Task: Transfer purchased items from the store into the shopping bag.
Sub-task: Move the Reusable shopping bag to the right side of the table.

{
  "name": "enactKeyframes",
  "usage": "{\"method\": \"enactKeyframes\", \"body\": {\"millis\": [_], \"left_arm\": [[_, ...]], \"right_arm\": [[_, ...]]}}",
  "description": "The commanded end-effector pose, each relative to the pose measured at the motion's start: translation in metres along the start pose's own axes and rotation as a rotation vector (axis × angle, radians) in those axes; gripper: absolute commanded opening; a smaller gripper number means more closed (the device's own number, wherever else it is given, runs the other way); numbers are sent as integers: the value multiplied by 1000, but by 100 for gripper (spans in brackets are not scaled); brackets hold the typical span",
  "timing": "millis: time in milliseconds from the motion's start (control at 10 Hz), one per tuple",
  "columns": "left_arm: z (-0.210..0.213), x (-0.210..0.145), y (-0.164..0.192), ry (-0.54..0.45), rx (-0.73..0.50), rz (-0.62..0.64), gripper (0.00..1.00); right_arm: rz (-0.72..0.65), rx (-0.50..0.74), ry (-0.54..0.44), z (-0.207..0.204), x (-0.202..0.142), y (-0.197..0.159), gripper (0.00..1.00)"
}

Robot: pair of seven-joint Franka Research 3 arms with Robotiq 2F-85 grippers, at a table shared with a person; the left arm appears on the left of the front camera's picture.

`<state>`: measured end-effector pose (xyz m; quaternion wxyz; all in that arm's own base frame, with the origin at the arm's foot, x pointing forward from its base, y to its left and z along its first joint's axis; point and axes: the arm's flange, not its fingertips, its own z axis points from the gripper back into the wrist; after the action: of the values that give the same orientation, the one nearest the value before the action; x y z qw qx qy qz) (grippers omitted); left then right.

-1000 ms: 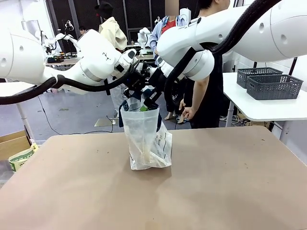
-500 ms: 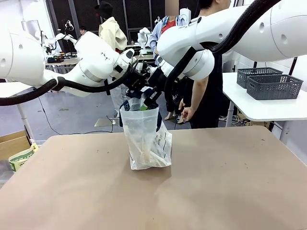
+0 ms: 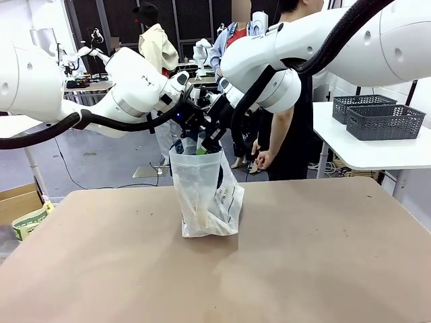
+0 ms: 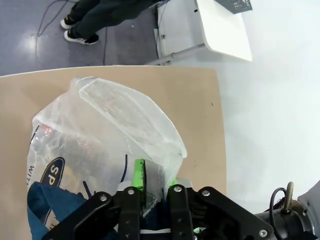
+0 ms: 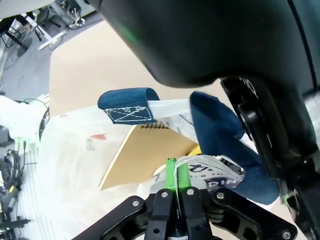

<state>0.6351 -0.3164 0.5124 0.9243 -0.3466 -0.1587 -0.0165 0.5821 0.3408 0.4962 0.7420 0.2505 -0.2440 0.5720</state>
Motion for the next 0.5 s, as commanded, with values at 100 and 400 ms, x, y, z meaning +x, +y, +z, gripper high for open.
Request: {"method": "enactKeyframes", "body": {"millis": [100,400], "left_arm": [[10,-5,8,-4,-7,-10,0],[17,-5,10,-22,0,-5,0]], "right_arm": [[22,25,-52,3,-3,4,0],[20,18,-52,5,-3,6,0]]}}
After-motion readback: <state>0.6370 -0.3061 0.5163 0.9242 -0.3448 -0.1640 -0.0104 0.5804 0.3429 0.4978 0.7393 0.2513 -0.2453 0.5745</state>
